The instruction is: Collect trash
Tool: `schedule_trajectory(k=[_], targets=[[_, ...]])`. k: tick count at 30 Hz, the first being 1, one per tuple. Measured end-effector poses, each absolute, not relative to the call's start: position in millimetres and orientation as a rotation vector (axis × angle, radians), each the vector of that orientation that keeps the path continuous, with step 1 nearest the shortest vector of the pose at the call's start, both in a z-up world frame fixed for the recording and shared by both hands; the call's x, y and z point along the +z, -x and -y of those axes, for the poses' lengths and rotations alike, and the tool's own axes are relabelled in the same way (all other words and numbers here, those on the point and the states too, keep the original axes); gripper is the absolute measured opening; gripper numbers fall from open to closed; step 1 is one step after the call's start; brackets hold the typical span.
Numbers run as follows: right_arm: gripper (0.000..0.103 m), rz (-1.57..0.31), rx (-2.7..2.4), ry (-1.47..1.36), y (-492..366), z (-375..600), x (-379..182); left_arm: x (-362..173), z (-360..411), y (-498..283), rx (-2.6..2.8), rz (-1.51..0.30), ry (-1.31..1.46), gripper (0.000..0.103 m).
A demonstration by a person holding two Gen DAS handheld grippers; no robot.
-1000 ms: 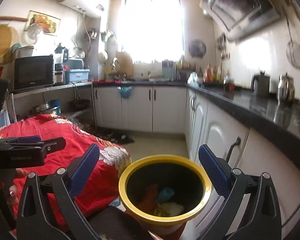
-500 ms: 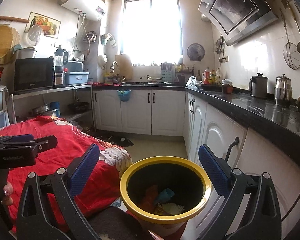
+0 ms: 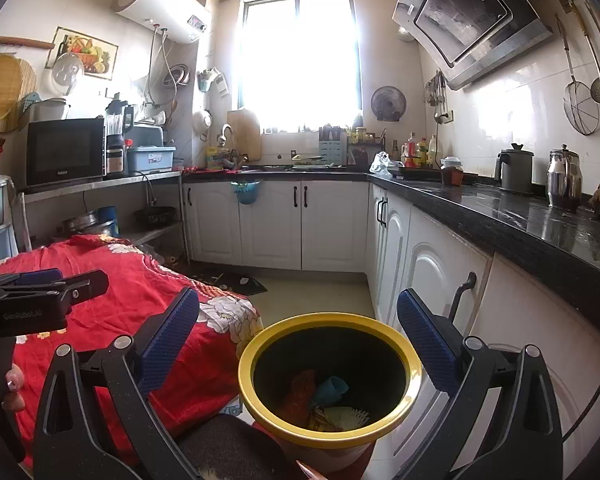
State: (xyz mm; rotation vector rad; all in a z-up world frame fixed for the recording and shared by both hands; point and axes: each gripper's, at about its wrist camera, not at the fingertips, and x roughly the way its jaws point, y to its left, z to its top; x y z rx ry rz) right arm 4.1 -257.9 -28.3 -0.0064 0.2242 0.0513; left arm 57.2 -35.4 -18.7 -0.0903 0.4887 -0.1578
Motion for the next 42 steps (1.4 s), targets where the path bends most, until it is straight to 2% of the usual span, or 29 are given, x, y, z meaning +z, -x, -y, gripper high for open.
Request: schedule_trajectory(k=[42], targets=[[0.097, -0.222, 0.05, 0.006, -1.7, 257.0, -27.8, -16.0, 32.7, -55.5, -0.143, -0.478, 0.092, 0.092]])
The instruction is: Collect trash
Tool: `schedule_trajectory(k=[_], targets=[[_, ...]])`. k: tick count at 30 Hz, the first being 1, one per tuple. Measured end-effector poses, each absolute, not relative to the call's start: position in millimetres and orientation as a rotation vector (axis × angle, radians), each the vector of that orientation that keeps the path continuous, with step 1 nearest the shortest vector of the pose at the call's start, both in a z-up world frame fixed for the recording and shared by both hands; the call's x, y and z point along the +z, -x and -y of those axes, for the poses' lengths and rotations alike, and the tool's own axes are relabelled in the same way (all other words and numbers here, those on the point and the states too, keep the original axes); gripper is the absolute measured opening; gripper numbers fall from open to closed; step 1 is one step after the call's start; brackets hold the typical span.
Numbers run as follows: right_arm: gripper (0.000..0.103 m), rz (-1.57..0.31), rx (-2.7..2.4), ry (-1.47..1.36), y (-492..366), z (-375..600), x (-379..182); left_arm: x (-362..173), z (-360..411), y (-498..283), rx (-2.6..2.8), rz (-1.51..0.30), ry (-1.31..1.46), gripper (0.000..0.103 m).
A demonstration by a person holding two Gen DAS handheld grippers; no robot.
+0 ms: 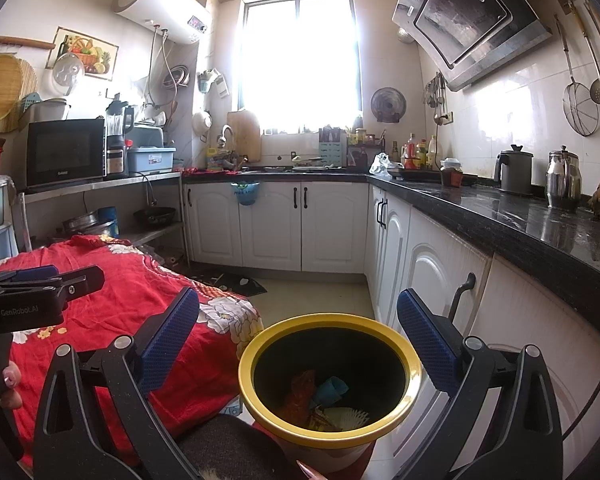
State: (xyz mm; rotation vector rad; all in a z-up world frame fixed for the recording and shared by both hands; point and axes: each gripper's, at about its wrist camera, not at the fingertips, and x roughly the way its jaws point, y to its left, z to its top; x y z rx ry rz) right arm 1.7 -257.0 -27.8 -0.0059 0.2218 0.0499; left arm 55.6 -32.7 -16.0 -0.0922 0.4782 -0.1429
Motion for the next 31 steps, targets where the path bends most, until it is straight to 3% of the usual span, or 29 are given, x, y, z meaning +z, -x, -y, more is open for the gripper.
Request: schedule_trajectory(k=[21, 25, 31], targets=[[0.097, -0.23, 0.143, 0.015, -4, 235, -11, -13, 7, -49, -0.111, -0.52, 0.159, 0.092], [0.097, -0.293, 0.382, 0.109, -15, 182, 4, -7, -50, -27, -0.018, -0.543, 0.249, 0.092], [0.097, -0.441, 1.033, 0.207, -8, 11, 18, -14, -190, 59, 0.398, -0.542, 0.339, 0.092]])
